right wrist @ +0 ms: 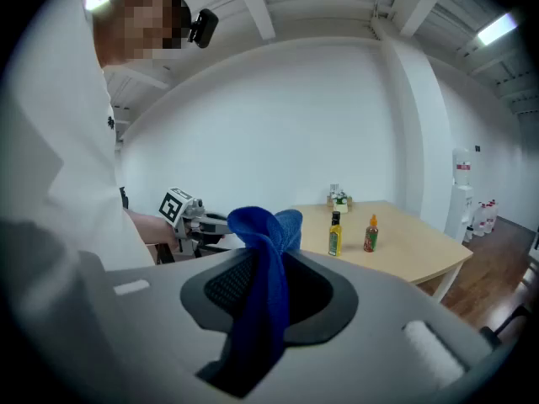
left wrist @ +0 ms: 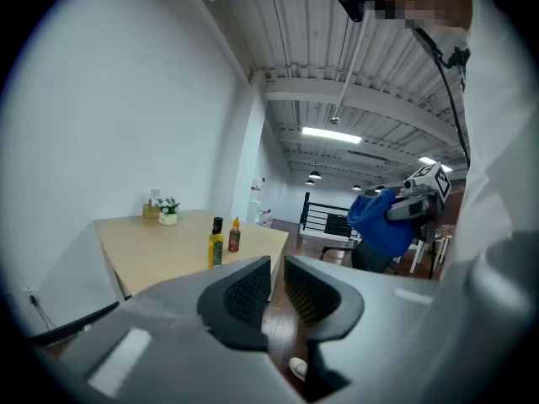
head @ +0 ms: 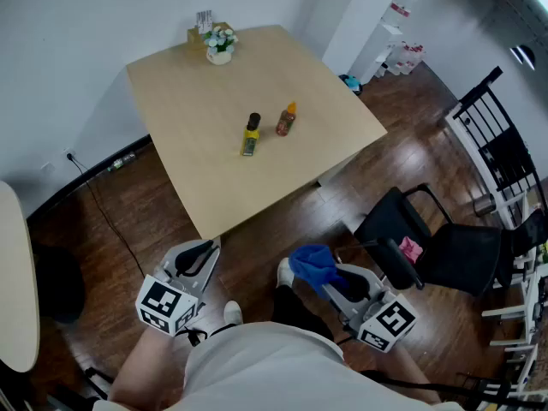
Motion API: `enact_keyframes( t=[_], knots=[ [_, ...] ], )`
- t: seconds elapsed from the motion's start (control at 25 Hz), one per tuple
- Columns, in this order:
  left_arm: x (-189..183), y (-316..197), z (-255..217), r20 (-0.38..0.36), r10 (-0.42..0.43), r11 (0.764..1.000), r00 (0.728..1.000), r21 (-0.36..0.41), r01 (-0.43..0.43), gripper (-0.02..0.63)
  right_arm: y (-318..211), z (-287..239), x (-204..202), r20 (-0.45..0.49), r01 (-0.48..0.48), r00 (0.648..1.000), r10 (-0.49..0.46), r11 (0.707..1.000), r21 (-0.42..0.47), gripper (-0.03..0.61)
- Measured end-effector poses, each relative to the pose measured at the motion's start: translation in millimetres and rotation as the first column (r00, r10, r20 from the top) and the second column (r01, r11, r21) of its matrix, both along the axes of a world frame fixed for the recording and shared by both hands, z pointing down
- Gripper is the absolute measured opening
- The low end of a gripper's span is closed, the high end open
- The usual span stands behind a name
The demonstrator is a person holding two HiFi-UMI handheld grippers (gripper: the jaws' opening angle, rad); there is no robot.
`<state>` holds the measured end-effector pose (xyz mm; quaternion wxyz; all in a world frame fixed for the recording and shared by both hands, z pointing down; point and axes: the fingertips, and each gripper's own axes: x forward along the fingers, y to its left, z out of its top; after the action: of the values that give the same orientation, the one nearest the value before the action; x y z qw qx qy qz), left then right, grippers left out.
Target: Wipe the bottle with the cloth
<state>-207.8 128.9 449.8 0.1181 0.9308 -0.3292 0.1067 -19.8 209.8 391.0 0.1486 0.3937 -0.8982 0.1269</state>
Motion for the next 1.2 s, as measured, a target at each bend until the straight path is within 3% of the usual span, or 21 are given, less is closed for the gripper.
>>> enact_keyframes(
  t=[0.36, 0.64, 0.84, 1.0, 1.2],
  knots=[
    [23, -71, 8, 0.056, -0.06, 0.998, 0.997, 0.005, 0.06, 0.09, -84, 15, 20, 0.033, 0.104, 0.994, -0.103, 0.995, -0.004, 0.097],
    [76, -174, 7, 0.121, -0.139, 0.99, 0.983, 0.004, 0.14, 0.133, -178, 17, 85, 0.076, 0.17, 0.983, -0.17, 0.985, -0.001, 0.098],
    [112, -259, 17, 0.189, -0.211, 0.977, 0.959, -0.004, 0.215, 0.172, -233, 25, 136, 0.094, 0.224, 0.971, -0.22, 0.974, -0.037, 0.098],
    [119, -308, 38, 0.257, -0.269, 0.958, 0.928, -0.027, 0.285, 0.201, -264, 34, 167, 0.112, 0.245, 0.965, -0.237, 0.968, -0.063, 0.097],
    [122, -357, 72, 0.259, -0.302, 0.94, 0.918, -0.08, 0.332, 0.222, -291, 39, 184, 0.101, 0.21, 0.974, -0.203, 0.976, -0.066, 0.097]
  ],
)
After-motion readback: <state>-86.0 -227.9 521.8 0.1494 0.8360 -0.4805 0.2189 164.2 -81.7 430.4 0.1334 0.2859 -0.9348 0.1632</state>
